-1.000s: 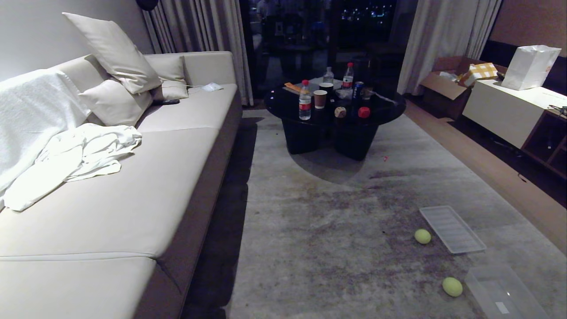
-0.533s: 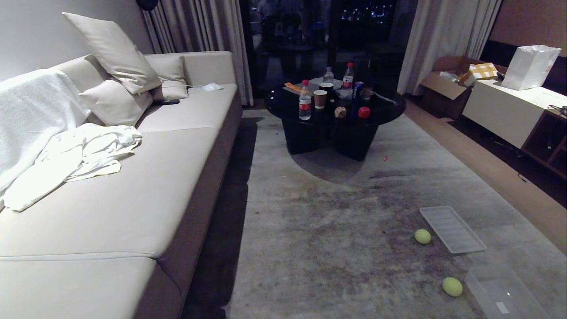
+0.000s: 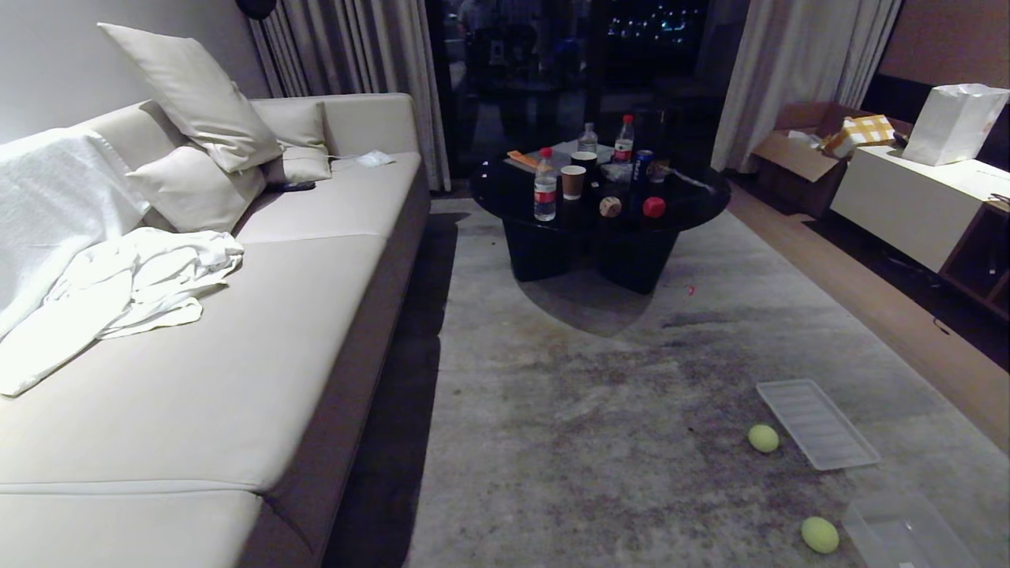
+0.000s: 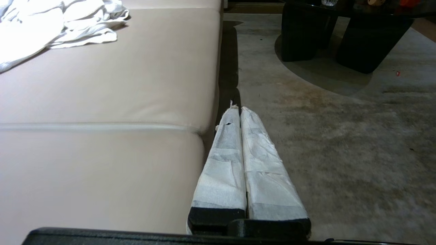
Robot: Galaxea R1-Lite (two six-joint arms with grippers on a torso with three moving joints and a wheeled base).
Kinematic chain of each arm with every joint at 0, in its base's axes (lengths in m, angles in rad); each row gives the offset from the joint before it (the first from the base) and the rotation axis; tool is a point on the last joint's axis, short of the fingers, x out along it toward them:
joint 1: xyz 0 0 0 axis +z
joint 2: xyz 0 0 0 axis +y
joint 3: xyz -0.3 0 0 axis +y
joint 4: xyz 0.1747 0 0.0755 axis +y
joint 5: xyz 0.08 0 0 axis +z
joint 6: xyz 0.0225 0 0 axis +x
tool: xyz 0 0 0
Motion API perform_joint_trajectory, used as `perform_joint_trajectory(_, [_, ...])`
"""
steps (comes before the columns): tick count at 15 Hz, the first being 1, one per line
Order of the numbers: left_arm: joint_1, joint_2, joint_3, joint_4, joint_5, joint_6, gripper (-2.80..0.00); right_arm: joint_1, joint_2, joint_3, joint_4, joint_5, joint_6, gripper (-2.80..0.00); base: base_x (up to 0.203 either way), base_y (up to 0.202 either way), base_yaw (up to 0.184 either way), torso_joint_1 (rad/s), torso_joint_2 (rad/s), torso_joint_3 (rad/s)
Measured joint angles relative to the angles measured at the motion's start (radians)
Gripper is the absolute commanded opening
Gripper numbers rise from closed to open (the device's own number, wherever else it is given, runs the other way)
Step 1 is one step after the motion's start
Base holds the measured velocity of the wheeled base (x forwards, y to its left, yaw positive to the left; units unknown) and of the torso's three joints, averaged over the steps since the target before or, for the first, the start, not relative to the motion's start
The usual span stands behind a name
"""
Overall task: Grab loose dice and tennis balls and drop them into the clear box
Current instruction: Find toys out of the box
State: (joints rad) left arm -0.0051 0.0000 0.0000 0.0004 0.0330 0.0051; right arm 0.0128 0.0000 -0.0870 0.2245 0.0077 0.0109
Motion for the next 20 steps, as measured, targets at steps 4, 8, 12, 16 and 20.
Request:
perform_joint_trajectory(4, [0.000, 0.000, 0.000, 0.000, -0.006, 0.006, -2.80, 0.001, 0.000, 0.000, 0.000, 0.000, -0.002, -2.80, 0.184, 0.000, 0.000, 0.003, 0.00, 0.003])
perform_joint_trajectory(8, [0.000, 0.000, 0.000, 0.000, -0.005, 0.007, -2.80, 0.001, 0.000, 0.000, 0.000, -0.001, -0.002, -2.80, 0.184, 0.000, 0.001, 0.001, 0.00, 0.002])
perform_joint_trajectory(12, [0.000, 0.000, 0.000, 0.000, -0.004, 0.006, -2.80, 0.001, 0.000, 0.000, 0.000, 0.000, -0.002, -2.80, 0.186, 0.000, 0.001, 0.004, 0.00, 0.001])
perform_joint_trajectory(16, [0.000, 0.000, 0.000, 0.000, -0.006, 0.019, -2.80, 0.000, 0.000, 0.000, 0.000, 0.000, -0.001, -2.80, 0.112, 0.000, 0.001, 0.002, 0.00, 0.002])
perform_joint_trajectory(20, [-0.001, 0.000, 0.000, 0.000, -0.007, 0.022, -2.80, 0.001, 0.000, 0.000, 0.000, 0.001, 0.000, -2.80, 0.000, 0.000, 0.000, 0.000, 0.00, 0.000])
